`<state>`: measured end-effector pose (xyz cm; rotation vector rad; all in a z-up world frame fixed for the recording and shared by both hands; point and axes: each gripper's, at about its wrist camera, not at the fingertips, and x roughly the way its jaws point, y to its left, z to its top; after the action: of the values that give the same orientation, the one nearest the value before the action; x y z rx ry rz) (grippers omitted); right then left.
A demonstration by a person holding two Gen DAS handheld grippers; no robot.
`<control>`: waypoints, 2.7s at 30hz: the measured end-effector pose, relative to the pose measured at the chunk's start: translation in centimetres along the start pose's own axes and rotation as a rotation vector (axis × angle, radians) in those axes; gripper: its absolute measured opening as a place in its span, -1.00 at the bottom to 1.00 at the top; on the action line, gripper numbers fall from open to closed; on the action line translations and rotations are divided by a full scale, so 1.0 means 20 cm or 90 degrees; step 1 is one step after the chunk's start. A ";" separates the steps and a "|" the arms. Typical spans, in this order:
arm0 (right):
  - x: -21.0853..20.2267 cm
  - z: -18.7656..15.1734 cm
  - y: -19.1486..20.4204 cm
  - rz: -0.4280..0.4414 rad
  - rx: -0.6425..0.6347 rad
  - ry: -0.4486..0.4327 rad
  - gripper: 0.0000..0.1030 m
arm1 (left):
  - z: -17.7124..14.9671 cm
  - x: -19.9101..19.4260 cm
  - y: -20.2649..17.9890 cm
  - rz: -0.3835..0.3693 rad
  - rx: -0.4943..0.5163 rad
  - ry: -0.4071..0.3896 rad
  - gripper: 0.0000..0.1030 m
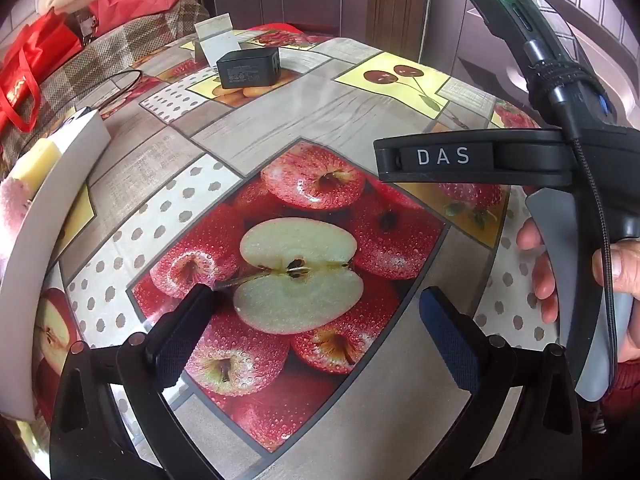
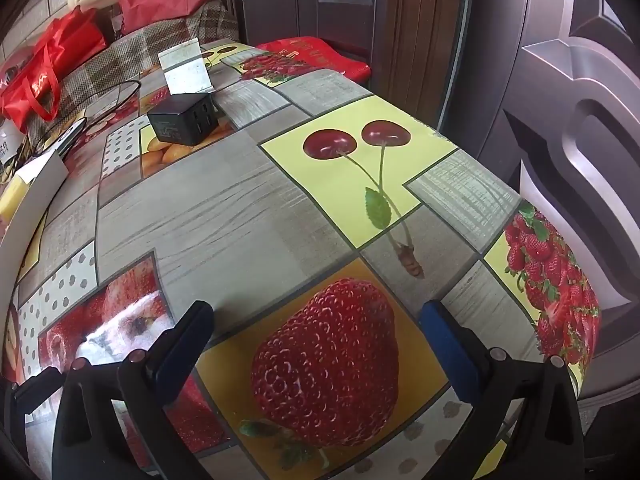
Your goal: Organize soft objects
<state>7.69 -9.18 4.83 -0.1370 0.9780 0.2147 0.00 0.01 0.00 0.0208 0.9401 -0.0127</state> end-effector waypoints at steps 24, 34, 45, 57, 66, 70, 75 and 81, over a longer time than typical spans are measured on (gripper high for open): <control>0.01 0.00 0.04 0.003 -0.011 0.002 1.00 | 0.00 0.00 0.00 0.000 0.000 0.000 0.99; 0.01 0.00 0.06 0.007 -0.017 0.003 1.00 | 0.00 0.00 0.00 -0.001 0.000 0.000 0.99; 0.01 0.00 0.07 0.022 -0.036 0.003 1.00 | 0.00 0.00 0.00 -0.001 0.000 0.000 0.99; 0.00 0.00 0.08 0.022 -0.037 0.003 1.00 | 0.00 0.00 0.00 -0.001 0.000 0.000 0.99; 0.00 -0.01 0.08 0.021 -0.039 0.003 1.00 | 0.00 0.00 0.00 -0.001 0.000 0.000 0.99; 0.00 -0.01 0.09 0.022 -0.040 0.002 1.00 | 0.00 0.00 0.00 0.000 0.000 0.000 0.99; 0.00 -0.01 0.08 0.023 -0.040 0.002 1.00 | 0.00 0.00 0.01 -0.001 0.000 0.000 0.99; 0.00 -0.01 0.08 0.023 -0.041 0.003 1.00 | 0.00 0.00 0.01 -0.001 0.000 0.000 0.99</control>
<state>7.21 -7.59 4.67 -0.1790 0.9787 0.2789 0.08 0.17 0.00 0.0198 0.9399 -0.0133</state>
